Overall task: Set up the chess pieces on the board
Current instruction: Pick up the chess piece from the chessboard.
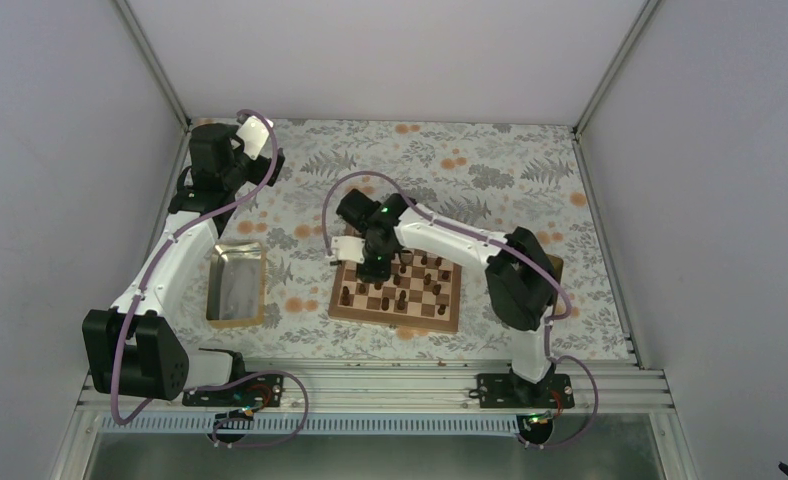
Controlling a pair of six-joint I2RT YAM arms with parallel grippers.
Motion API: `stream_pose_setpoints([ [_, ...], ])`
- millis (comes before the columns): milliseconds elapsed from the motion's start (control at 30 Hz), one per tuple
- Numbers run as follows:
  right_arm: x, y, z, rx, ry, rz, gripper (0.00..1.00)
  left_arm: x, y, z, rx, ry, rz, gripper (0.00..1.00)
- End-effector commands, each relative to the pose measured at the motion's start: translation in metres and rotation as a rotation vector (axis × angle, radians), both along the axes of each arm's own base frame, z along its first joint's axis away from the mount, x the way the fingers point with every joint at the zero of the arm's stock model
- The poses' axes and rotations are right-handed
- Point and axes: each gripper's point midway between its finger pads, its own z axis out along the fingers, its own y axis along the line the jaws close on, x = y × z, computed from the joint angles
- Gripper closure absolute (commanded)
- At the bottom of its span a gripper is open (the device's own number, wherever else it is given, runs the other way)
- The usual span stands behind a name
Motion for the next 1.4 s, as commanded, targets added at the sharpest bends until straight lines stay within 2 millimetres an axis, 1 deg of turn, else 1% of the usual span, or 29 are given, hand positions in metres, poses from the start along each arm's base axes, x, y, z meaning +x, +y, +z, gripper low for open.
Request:
stream_pose_setpoints([
  [0,0.017,-0.017,0.024,0.023,-0.052,-0.065,0.60,0.001,0.000,0.009,-0.001,-0.031,-0.010,0.00],
  [100,0.016,-0.023,0.022,0.015,-0.040,-0.074,0.60,0.001,0.000,0.008,-0.001,-0.030,-0.010,0.00],
  [233,0.010,-0.024,0.012,-0.002,0.005,-0.066,0.60,0.000,0.000,0.010,-0.001,-0.033,-0.011,0.00],
  [600,-0.002,-0.029,-0.004,-0.032,0.061,-0.049,0.59,0.002,0.000,0.006,0.000,-0.025,-0.012,0.00],
  [800,-0.002,-0.028,-0.014,-0.042,0.081,-0.047,0.59,0.001,0.000,0.007,0.001,-0.026,-0.012,0.00],
  [933,0.000,-0.026,-0.016,-0.038,0.076,-0.044,0.60,0.001,0.000,0.006,0.003,-0.025,-0.011,0.00],
  [1067,0.000,-0.026,-0.019,-0.043,0.078,-0.046,0.70,0.001,0.000,0.005,0.002,-0.023,-0.012,0.00],
  [1200,0.000,-0.027,-0.015,-0.043,0.076,-0.048,0.82,0.002,0.000,0.005,0.002,-0.025,-0.012,0.00],
  [1367,0.001,-0.026,-0.001,-0.023,0.057,-0.056,0.89,0.002,-0.001,0.007,0.001,-0.026,-0.012,0.00],
])
